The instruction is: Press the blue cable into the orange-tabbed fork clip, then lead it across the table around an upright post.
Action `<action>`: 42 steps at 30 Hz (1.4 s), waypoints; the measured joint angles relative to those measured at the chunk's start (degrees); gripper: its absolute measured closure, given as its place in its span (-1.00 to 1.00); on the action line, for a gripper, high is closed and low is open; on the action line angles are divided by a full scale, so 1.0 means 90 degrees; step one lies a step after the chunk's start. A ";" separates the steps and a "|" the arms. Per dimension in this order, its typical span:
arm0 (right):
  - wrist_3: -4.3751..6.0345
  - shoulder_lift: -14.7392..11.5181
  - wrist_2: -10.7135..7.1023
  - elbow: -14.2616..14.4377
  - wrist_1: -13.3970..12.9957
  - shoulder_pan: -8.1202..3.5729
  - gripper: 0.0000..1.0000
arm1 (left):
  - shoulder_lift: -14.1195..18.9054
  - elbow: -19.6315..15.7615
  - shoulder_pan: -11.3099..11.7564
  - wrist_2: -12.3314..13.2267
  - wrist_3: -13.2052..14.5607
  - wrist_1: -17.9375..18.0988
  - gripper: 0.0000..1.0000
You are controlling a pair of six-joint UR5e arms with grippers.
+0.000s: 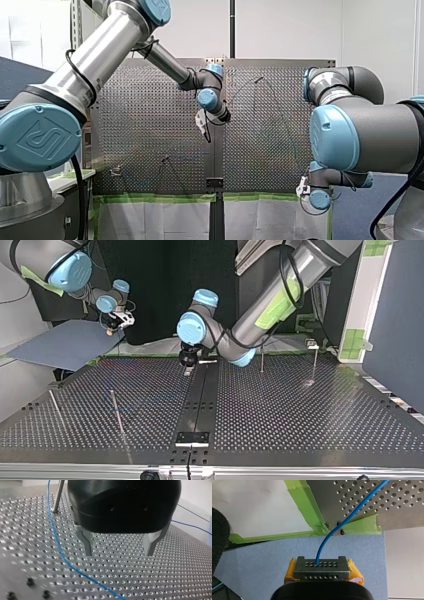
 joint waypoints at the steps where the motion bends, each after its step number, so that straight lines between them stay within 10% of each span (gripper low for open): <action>1: 0.0000 0.0000 -0.0005 -0.0001 -0.0001 0.0000 0.97 | 0.0050 -0.0012 -0.0005 -0.0025 0.0050 -0.0042 -0.99; 13: 0.0009 -0.0001 -0.0014 0.0000 0.0002 0.0011 0.97 | 0.0726 0.0500 -0.0154 0.0007 0.0726 -0.0699 -0.99; 31: 0.0005 -0.0001 -0.0042 0.0000 0.0027 0.0017 0.97 | 0.1685 0.1490 -0.0392 0.0900 0.1717 -0.1641 -0.99; 42: 0.0000 -0.0002 -0.0062 -0.0001 0.0046 0.0026 0.97 | 0.1325 0.1989 -0.0398 0.0876 0.2306 -0.1987 -0.99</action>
